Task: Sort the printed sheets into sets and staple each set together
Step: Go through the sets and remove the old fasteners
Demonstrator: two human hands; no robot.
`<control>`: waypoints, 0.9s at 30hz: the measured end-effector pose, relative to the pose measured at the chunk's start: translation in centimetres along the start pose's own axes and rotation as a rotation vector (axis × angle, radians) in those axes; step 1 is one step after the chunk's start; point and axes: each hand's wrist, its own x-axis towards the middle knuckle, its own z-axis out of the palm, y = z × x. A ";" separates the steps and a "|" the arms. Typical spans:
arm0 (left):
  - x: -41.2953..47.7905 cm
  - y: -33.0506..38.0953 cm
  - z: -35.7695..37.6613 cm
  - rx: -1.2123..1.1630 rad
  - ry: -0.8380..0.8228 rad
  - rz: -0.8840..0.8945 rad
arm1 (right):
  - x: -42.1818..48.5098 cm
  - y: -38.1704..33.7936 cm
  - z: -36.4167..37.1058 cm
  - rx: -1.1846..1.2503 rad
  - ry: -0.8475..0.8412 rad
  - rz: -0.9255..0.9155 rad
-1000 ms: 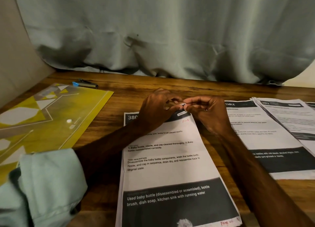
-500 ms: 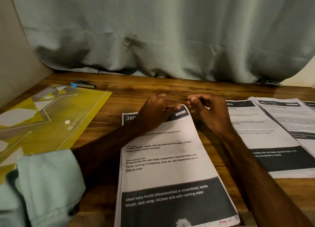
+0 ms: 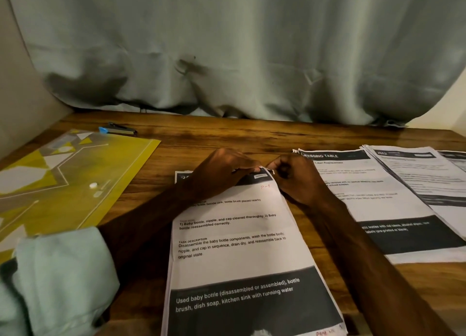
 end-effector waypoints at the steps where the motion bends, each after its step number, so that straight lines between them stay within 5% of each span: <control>1: 0.0 0.0 0.0 -0.001 0.002 0.002 | 0.0 -0.1 0.1 0.020 0.008 0.010; 27: 0.2 0.7 0.5 -0.001 0.059 -0.055 | -0.3 -1.9 0.2 0.493 0.249 0.063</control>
